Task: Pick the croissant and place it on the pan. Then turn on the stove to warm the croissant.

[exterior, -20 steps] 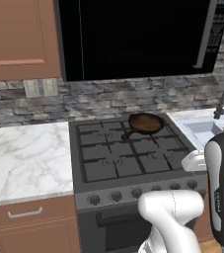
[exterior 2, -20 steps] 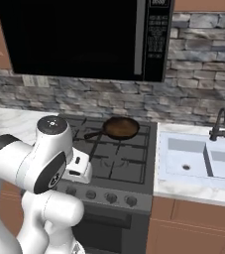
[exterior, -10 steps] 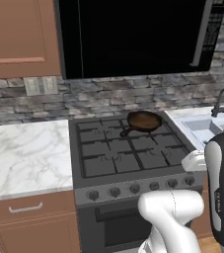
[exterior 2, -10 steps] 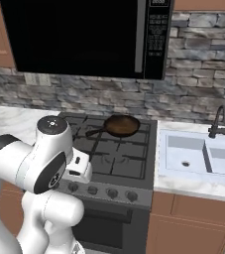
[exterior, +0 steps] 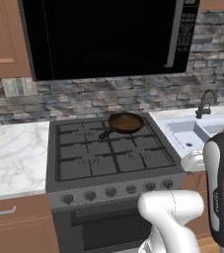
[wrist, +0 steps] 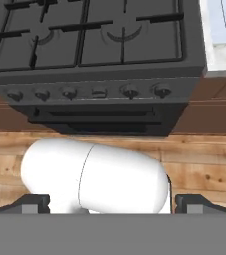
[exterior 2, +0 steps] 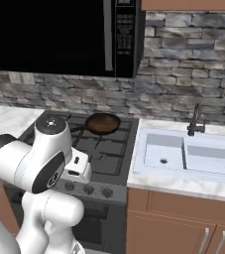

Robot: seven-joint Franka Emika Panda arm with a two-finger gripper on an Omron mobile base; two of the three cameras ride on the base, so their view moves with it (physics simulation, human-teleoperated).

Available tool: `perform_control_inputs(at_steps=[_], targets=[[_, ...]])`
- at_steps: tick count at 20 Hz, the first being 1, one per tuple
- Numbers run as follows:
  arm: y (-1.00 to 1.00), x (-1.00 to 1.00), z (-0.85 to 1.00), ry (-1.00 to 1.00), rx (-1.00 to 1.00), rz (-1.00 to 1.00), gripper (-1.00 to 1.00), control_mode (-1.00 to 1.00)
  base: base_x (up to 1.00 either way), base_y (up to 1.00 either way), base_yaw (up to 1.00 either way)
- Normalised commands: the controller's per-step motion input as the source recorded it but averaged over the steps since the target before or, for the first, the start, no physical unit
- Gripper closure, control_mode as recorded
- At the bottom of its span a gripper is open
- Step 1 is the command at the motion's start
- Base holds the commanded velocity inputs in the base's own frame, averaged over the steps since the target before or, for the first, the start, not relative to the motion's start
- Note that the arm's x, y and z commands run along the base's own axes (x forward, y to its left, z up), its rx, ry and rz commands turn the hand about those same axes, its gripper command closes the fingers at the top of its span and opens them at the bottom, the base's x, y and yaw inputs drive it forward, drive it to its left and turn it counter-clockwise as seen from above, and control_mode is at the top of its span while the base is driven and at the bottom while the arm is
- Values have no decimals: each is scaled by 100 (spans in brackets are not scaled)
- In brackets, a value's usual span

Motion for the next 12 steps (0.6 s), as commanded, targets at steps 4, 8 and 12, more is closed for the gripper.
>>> perform_control_inputs(at_steps=[4,8,12], targets=[[0,0,0,0,0,0,-100,100,0,-88,0],[0,0,0,0,0,0,-100,100,0,-95,0],[0,0,0,0,0,0,-100,100,0,-96,0]])
